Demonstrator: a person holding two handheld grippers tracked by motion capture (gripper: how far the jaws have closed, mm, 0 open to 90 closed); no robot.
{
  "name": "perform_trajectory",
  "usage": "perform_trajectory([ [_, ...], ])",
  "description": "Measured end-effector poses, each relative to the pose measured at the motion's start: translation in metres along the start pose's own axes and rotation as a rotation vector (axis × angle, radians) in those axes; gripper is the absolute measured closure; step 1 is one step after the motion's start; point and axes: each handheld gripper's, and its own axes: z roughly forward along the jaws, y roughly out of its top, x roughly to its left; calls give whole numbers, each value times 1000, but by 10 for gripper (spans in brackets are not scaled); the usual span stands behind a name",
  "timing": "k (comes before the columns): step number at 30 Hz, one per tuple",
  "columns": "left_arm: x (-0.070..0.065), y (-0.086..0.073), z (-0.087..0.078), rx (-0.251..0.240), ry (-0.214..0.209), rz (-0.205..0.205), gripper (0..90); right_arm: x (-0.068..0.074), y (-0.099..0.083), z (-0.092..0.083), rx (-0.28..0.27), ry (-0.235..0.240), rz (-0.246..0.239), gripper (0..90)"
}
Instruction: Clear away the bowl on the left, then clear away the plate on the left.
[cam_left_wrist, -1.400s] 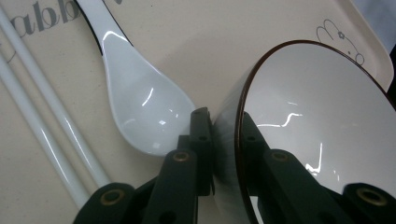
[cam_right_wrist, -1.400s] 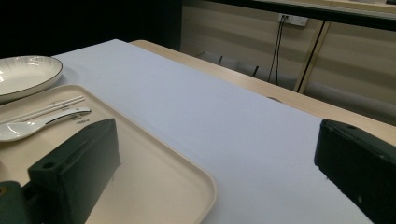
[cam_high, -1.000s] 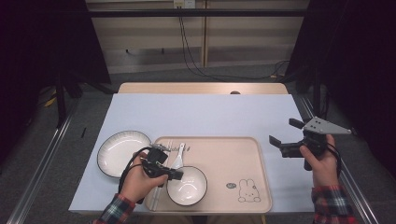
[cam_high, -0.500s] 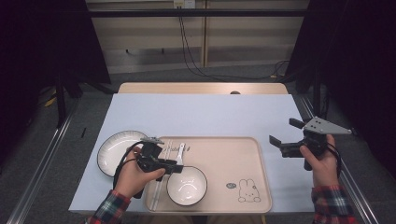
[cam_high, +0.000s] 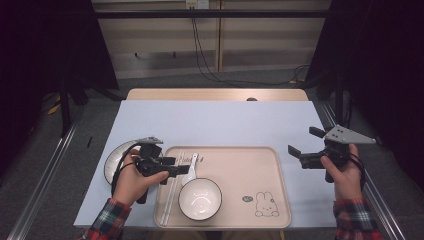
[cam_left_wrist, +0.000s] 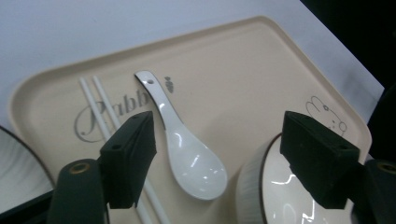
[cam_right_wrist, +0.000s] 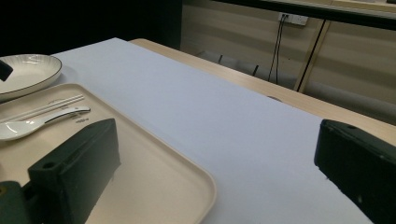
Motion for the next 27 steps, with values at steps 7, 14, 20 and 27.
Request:
perform_trajectory([
  [7, 12, -1, -7, -19, 35, -18, 186, 0, 0, 0, 2, -5, 0, 0],
  [14, 28, -3, -16, -33, 79, -48, 186, 0, 0, 1, 3, -6, -1, 0],
  [20, 40, -6, -23, -47, 114, -73, 186, 0, 0, 0, 0, -5, 2, 0],
  [27, 53, -9, -31, -59, 155, -95, 185, 0, 0, 0, 3, -5, -1, 0],
])
